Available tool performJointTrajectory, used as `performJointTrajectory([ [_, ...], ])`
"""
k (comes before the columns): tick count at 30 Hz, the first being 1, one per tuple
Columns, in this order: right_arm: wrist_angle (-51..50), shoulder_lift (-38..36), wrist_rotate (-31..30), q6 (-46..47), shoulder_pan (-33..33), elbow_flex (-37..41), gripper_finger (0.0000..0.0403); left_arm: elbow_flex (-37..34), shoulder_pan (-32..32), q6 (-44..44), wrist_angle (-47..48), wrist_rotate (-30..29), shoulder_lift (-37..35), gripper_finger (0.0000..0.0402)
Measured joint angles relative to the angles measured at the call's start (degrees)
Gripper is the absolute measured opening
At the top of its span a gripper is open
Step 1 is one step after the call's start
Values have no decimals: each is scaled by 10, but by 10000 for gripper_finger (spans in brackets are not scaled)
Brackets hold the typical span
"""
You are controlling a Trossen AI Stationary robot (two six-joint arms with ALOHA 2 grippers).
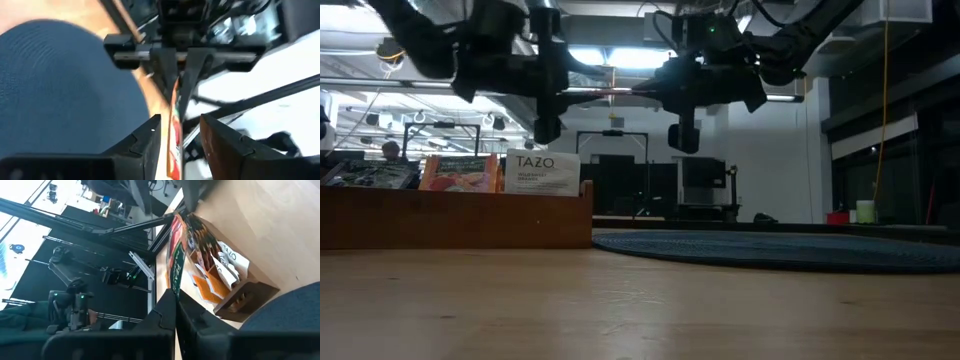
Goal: Pick & Place Tea
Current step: Put the orange tea bag into the middle section of the wooden organizer
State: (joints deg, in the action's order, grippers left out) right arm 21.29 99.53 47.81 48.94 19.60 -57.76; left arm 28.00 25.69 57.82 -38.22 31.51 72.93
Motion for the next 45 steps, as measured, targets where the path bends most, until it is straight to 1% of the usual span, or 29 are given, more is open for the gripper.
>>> performJointTrajectory([
  [3,0,0,0,-1,-3,0,1,42,-3,-40,94,6,6,132],
  [5,0,0,0,-1,-4,0,1,62,-2,-60,129,20,13,132],
  [10,3,0,0,-2,-4,0,1,98,3,-68,132,93,44,132],
  [14,3,0,0,-9,-4,0,1,118,3,-63,132,129,76,123],
  [19,3,0,-1,-11,-4,0,1,129,3,-62,123,148,100,88],
  [25,3,0,-1,-14,-4,0,2,129,3,-76,123,161,100,17],
  [26,4,0,-1,-14,-4,0,2,129,3,-76,123,163,100,10],
  [32,4,0,-1,-15,-4,0,14,129,3,-86,123,162,100,5],
  [37,2,0,-1,-12,-3,0,50,123,3,-91,123,155,95,5],
  [42,2,0,-2,0,4,0,96,75,-3,-91,115,102,56,4],
  [45,2,0,-7,3,7,0,120,30,-2,-69,51,56,21,4],
])
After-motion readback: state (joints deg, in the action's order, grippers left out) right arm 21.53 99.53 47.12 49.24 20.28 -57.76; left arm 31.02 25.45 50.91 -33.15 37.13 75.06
